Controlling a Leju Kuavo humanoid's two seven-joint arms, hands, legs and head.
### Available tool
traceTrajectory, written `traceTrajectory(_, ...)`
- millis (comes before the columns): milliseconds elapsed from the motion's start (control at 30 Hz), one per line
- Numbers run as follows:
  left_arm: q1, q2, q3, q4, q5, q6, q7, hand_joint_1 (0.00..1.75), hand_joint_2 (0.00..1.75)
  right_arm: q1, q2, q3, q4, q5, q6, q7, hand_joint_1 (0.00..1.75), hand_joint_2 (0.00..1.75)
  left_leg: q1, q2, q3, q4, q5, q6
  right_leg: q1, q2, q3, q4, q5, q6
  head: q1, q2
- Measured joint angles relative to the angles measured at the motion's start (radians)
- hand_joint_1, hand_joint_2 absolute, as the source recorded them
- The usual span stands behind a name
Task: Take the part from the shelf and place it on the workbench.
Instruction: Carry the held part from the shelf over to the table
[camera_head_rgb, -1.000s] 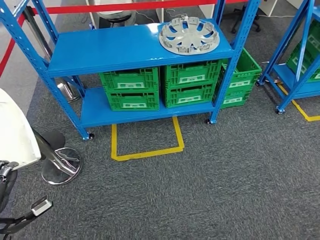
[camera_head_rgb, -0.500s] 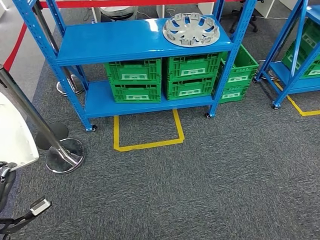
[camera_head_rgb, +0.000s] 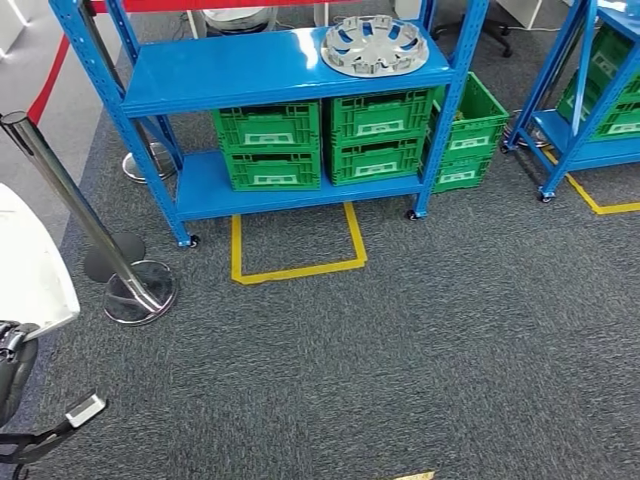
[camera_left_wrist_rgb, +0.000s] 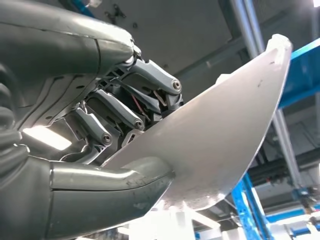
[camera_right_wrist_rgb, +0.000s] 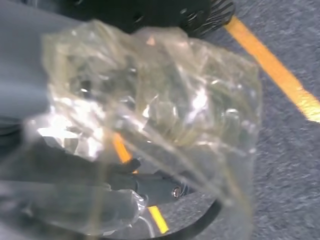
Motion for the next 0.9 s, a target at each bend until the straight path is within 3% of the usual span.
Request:
traceTrajectory(100, 0.001, -0.001, 0.002, 0.004, 0.005, 0.000, -0.005, 1.75, 1.75, 0.005, 0.001, 0.000, 0.000, -0.006, 0.002, -0.002, 0.00, 0.00, 0.002, -0.002, -0.034, 0.169, -0.158, -0.011, 0.002, -0.008, -0.044, 0.004, 0.038, -0.015, -0.004, 0.000)
traceTrajectory(133, 0.001, -0.002, 0.002, 0.006, 0.008, 0.000, -0.006, 1.75, 1.75, 0.005, 0.001, 0.000, 0.000, -0.008, -0.001, -0.004, 0.00, 0.00, 0.002, -0.002, -0.038, 0.228, -0.182, -0.013, 0.003, -0.009, -0.060, 0.008, 0.050, -0.015, -0.004, 0.000)
traceTrajectory(167, 0.000, -0.003, 0.002, 0.008, 0.010, 0.000, -0.007, 1.75, 1.75, 0.005, 0.002, 0.000, 0.000, -0.009, -0.004, -0.006, 0.00, 0.00, 0.002, -0.002, -0.031, 0.263, -0.180, -0.013, 0.004, -0.010, -0.078, 0.015, 0.061, -0.015, -0.004, 0.000)
traceTrajectory(200, 0.000, -0.003, 0.002, 0.010, 0.013, 0.000, -0.008, 1.75, 1.75, 0.004, 0.003, 0.000, 0.000, -0.010, -0.009, -0.007, 0.00, 0.00, 0.001, -0.003, -0.010, 0.266, -0.157, -0.012, 0.005, -0.010, -0.097, 0.023, 0.071, -0.014, -0.004, 0.000)
traceTrajectory(267, -0.002, -0.004, 0.002, 0.013, 0.022, 0.000, -0.013, 1.75, 1.75, 0.003, 0.009, 0.000, 0.000, -0.011, -0.020, -0.010, 0.00, 0.00, 0.001, -0.004, 0.078, 0.171, -0.109, -0.006, 0.006, -0.010, -0.134, 0.043, 0.086, -0.010, -0.005, 0.000)
traceTrajectory(333, -0.006, -0.004, 0.002, 0.015, 0.038, 0.000, -0.020, 1.75, 1.75, 0.002, 0.015, 0.000, 0.000, -0.011, -0.028, -0.013, 0.00, 0.00, -0.003, -0.006, 0.169, 0.033, -0.117, 0.005, 0.009, -0.008, -0.160, 0.058, 0.098, -0.002, -0.004, 0.000)
traceTrajectory(400, -0.010, -0.004, 0.001, 0.020, 0.070, 0.000, -0.026, 1.75, 1.75, 0.002, 0.019, 0.000, 0.000, -0.012, -0.031, -0.015, 0.00, 0.00, -0.008, -0.007, 0.196, -0.029, -0.137, 0.017, 0.009, -0.008, -0.174, 0.063, 0.111, 0.008, -0.004, 0.000)
traceTrajectory(467, -0.013, -0.005, -0.002, 0.029, 0.117, 0.000, -0.028, 1.75, 1.75, 0.003, 0.020, 0.000, 0.001, -0.014, -0.032, -0.016, 0.00, 0.00, -0.006, -0.005, 0.186, -0.037, -0.126, 0.031, 0.007, -0.007, -0.185, 0.069, 0.116, 0.020, -0.003, 0.000)
traceTrajectory(533, -0.018, -0.005, -0.007, 0.040, 0.154, 0.000, -0.025, 1.75, 1.75, 0.005, 0.021, 0.000, 0.001, -0.016, -0.033, -0.017, 0.00, 0.00, -0.003, -0.002, 0.172, -0.042, -0.106, 0.044, 0.005, -0.002, -0.214, 0.128, 0.066, 0.031, 0.000, 0.000)
traceTrajectory(600, -0.021, -0.006, -0.013, 0.050, 0.170, 0.000, -0.021, 1.75, 1.75, 0.005, 0.021, 0.000, 0.001, -0.017, -0.034, -0.017, 0.00, 0.00, -0.003, 0.000, 0.150, -0.040, -0.089, 0.049, 0.002, 0.002, -0.259, 0.255, -0.021, 0.039, 0.002, 0.000)
traceTrajectory(633, -0.022, -0.006, -0.016, 0.054, 0.174, 0.000, -0.020, 1.75, 1.75, 0.005, 0.021, 0.000, 0.001, -0.017, -0.034, -0.017, 0.00, 0.00, -0.003, 0.000, 0.139, -0.039, -0.081, 0.048, 0.000, 0.002, -0.273, 0.312, -0.051, 0.042, 0.002, 0.000)
traceTrajectory(667, -0.022, -0.006, -0.020, 0.059, 0.178, 0.000, -0.019, 1.75, 1.75, 0.006, 0.021, 0.000, 0.001, -0.017, -0.034, -0.017, 0.00, 0.00, -0.003, 0.000, 0.128, -0.039, -0.072, 0.047, -0.001, 0.002, -0.272, 0.339, -0.063, 0.044, 0.002, 0.000)
traceTrajectory(700, -0.022, -0.007, -0.022, 0.063, 0.182, 0.000, -0.017, 1.75, 1.75, 0.006, 0.021, 0.000, 0.001, -0.017, -0.034, -0.017, 0.00, 0.00, -0.003, 0.000, 0.119, -0.038, -0.065, 0.044, -0.002, 0.002, -0.250, 0.325, -0.056, 0.044, 0.003, 0.000)
traceTrajectory(800, -0.024, -0.007, -0.030, 0.071, 0.192, 0.000, -0.010, 1.75, 1.75, 0.005, 0.021, 0.000, 0.001, -0.018, -0.034, -0.017, 0.00, 0.00, -0.005, 0.001, 0.101, -0.034, -0.049, 0.033, -0.004, 0.002, -0.104, 0.119, 0.008, 0.038, 0.003, 0.000)
traceTrajectory(833, -0.025, -0.006, -0.031, 0.073, 0.194, 0.000, -0.008, 1.75, 1.75, 0.004, 0.021, 0.000, 0.001, -0.017, -0.033, -0.017, 0.00, 0.00, -0.006, 0.001, 0.097, -0.031, -0.045, 0.029, -0.004, 0.002, -0.072, 0.063, 0.018, 0.034, 0.001, 0.000)
traceTrajectory(900, -0.030, -0.004, -0.033, 0.076, 0.195, 0.000, -0.005, 1.75, 1.75, 0.004, 0.022, 0.000, 0.001, -0.017, -0.032, -0.015, 0.00, 0.00, -0.010, 0.001, 0.091, -0.025, -0.047, 0.037, -0.003, 0.002, -0.054, 0.024, 0.019, 0.027, 0.000, 0.000)
